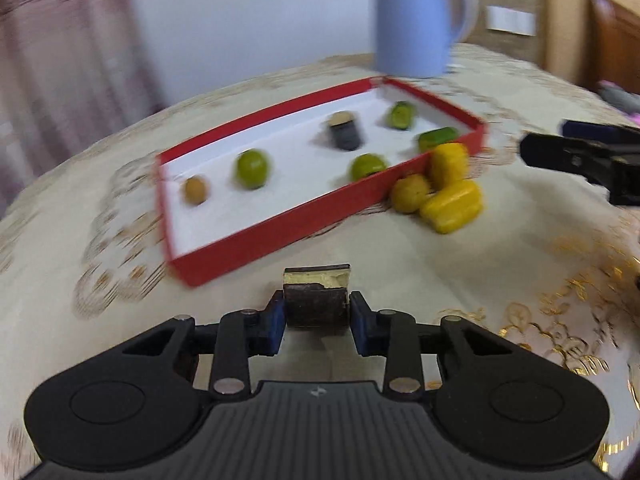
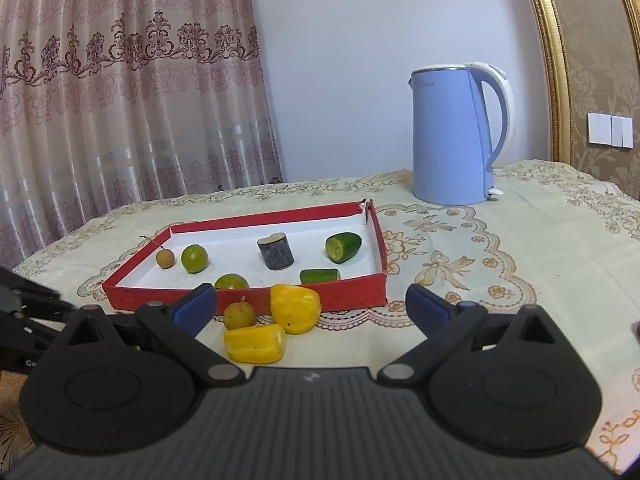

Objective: Organize fruits
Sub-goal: 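Lift the eggplant slice with the left tool while the right tool grasps a yellow pepper piece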

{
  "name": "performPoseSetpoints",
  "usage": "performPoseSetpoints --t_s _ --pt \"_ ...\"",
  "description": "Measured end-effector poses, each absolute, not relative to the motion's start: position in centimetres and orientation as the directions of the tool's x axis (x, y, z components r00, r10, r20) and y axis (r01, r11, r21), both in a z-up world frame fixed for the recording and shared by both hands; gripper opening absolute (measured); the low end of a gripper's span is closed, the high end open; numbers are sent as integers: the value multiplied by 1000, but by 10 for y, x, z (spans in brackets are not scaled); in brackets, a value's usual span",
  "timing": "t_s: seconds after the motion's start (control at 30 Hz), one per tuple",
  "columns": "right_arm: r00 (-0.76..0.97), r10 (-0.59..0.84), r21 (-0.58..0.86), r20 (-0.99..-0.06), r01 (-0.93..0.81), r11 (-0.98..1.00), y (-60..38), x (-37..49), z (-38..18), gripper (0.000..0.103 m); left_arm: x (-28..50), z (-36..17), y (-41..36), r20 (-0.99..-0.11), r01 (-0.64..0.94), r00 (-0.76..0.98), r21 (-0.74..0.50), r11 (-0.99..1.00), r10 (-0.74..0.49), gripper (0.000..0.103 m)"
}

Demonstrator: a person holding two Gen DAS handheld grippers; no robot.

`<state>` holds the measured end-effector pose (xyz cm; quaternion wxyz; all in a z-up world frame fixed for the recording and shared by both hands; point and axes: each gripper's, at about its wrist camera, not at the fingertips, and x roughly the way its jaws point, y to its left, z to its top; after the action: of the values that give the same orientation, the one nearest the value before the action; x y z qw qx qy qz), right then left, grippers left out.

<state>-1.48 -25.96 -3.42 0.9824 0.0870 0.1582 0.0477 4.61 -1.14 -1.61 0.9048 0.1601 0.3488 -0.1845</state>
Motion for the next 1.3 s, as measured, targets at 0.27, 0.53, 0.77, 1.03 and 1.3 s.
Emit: performPoseSetpoints --t_s 0.27,0.53,0.77,1.03,1.3 --pt "948 123 155 -293 -80 985 -254 -21 -31 103 61 -27 -13 -671 280 724 71 957 -162 49" --pt "947 124 165 -297 -77 983 -256 -21 -32 103 66 -27 -10 -645 216 752 50 975 -134 60" --pt "945 131 155 -301 -87 984 -253 -21 -33 103 73 -30 -5 -659 198 735 -18 980 -161 32" --pt "929 111 99 -352 -81 992 -248 -13 -37 101 59 -23 0 -589 124 799 -36 992 -121 32" --pt "897 155 25 -413 -159 987 -225 -4 -41 88 49 -18 -7 -559 113 825 15 994 -85 32"
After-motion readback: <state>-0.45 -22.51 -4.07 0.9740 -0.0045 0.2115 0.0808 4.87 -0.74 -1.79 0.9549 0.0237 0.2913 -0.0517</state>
